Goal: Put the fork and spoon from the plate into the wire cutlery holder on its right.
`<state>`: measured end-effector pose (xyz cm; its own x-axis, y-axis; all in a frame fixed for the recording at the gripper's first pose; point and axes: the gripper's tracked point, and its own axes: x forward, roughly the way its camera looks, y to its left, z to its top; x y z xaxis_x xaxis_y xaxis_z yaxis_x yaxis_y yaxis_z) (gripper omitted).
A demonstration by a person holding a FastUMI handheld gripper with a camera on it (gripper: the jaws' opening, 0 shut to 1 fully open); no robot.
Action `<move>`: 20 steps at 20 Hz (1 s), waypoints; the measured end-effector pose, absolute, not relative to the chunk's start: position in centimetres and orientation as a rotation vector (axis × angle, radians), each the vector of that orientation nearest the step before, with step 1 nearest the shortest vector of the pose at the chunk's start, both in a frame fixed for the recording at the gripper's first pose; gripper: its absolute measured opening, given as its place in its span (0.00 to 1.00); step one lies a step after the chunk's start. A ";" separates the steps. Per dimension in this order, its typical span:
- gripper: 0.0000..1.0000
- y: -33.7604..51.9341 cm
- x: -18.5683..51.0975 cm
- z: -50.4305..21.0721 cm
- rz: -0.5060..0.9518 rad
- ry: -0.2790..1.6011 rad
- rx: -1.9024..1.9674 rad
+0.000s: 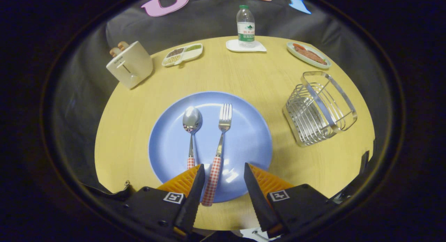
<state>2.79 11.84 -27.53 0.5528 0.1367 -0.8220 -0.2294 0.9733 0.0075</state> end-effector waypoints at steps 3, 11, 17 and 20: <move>0.57 12.3 2.2 -29.1 0.192 0.984 -0.087; 0.16 11.6 2.3 -28.9 0.124 0.969 -0.059; 0.12 12.4 2.3 -26.7 0.186 0.931 -0.082; 0.12 11.9 2.0 -24.1 0.213 0.923 -0.075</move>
<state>2.01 11.92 -24.06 0.5839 0.1500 -0.7979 -0.2144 0.9764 0.0267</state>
